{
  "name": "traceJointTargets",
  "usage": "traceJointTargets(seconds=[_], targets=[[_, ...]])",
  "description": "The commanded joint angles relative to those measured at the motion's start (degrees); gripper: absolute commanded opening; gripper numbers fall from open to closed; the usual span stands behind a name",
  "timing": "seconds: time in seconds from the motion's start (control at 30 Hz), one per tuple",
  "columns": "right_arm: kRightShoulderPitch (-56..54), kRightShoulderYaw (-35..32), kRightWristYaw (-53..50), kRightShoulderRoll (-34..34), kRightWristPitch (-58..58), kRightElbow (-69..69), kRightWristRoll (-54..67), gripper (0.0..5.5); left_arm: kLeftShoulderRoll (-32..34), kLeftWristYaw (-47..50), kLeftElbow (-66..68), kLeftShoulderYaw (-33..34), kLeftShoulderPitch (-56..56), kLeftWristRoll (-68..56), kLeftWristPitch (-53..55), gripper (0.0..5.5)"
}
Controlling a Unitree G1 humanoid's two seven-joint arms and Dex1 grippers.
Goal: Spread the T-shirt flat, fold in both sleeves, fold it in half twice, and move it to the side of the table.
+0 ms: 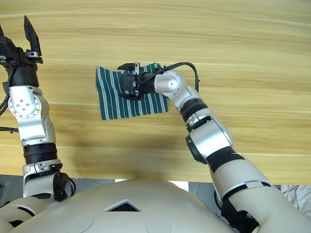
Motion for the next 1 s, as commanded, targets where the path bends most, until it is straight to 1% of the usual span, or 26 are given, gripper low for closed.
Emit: traceJointTargets(seconds=[0.03, 0.1, 0.17, 0.3, 0.4, 0.47, 0.57, 0.67, 0.77, 0.9, 1.0], targets=[[-2.95, 0.02, -5.66, -0.8, 3.58, 5.01, -3.11, 4.22, -0.59, -1.59, 0.14, -1.31, 0.74, 0.14, -0.74, 3.16], [-2.94, -0.8, -7.58, -1.84, 5.33, 6.46, -3.26, 4.22, -0.65, -1.72, 0.26, -1.26, 1.06, 0.26, -0.99, 3.16], [-2.61, -3.92, -8.75, -3.51, 8.66, 7.42, -1.03, 4.22, -0.68, -1.8, 0.19, -1.16, 1.51, 0.43, -1.15, 3.16], [-1.78, -14.35, -14.8, -9.18, 19.01, 8.64, 6.4, 4.22, -0.67, -1.77, -1.08, -1.07, 2.7, 0.57, -1.03, 3.16], [0.47, -21.89, -21.51, -16.26, 22.98, 8.59, 11.11, 4.22, -1.34, -2.17, -2.94, -1.01, 3.91, -0.7, -0.03, 3.16], [2.74, -26.03, -26.57, -20.72, 23.57, 8.31, 13.32, 4.22, -1.55, -1.85, -4.06, -1.33, 4.99, 0.15, -0.02, 3.16], [7.65, -30.65, -29.05, -24.7, 21.08, 7.19, 15.93, 4.22, -1.32, -2.0, -4.06, -2.67, 6.66, 2.66, -0.25, 3.16], [10.77, -32.34, -28.86, -25.65, 18.4, 6.64, 16.57, 4.22, -1.79, -1.56, -2.97, -2.96, 6.36, 3.18, -0.13, 3.16], [11.59, -33.71, -28.19, -25.25, 14.43, 5.97, 17.27, 4.22, -3.08, -0.82, -1.14, -4.65, 5.3, 4.51, -0.74, 3.16], [9.27, -37.79, -27.61, -25.52, 6.23, 3.92, 20.56, 4.22, -4.36, -0.55, 0.37, -5.89, 4.52, 5.08, -1.57, 3.16], [8.17, -41.37, -30.96, -26.88, -5.34, -3.02, 22.71, 4.22, -5.25, 0.28, -1.36, -5.51, 4.18, 4.57, -2.34, 3.16]])
